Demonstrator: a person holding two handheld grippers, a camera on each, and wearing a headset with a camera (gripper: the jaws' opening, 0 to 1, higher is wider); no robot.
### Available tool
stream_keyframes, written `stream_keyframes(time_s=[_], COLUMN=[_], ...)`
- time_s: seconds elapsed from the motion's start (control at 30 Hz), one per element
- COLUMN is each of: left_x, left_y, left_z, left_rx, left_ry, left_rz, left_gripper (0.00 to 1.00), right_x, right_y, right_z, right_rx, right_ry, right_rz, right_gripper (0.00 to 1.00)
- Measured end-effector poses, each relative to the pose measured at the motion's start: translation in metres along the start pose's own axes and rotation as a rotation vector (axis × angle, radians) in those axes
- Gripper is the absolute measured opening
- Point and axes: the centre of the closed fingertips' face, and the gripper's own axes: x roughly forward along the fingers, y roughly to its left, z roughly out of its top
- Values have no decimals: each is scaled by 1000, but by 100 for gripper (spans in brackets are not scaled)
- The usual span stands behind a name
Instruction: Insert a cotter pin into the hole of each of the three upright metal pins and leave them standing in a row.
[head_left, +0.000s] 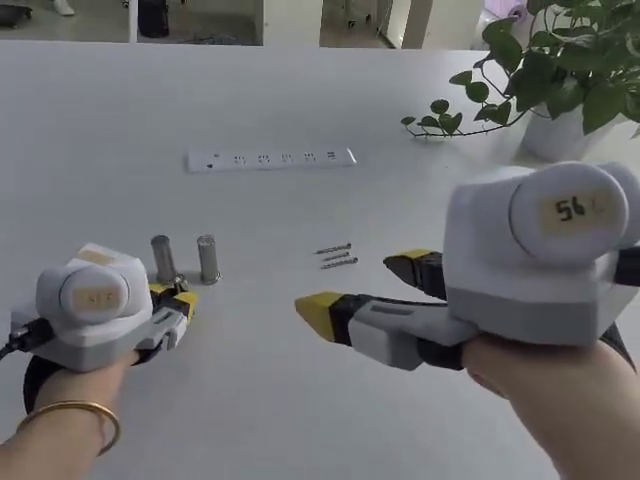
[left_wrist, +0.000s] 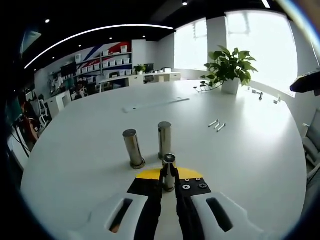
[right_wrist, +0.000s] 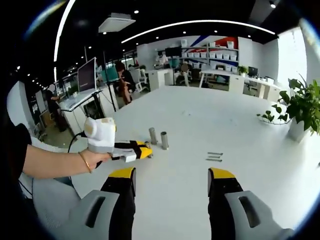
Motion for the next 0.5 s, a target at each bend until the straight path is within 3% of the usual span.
stream_keyframes(time_s=[0.17,0.5], left_x=[-2,-3], left_y=[-10,-17], left_z=[-2,-5], left_rx=[7,-23], left_ry=[-1,-5], left_rz=[12,69], left_gripper=[7,7], right_x=[1,2], right_y=[3,3], right_z=[-12,-30], right_rx=[0,12], right_ry=[18,21], right_rz=[-5,-10], right_gripper=[53,50])
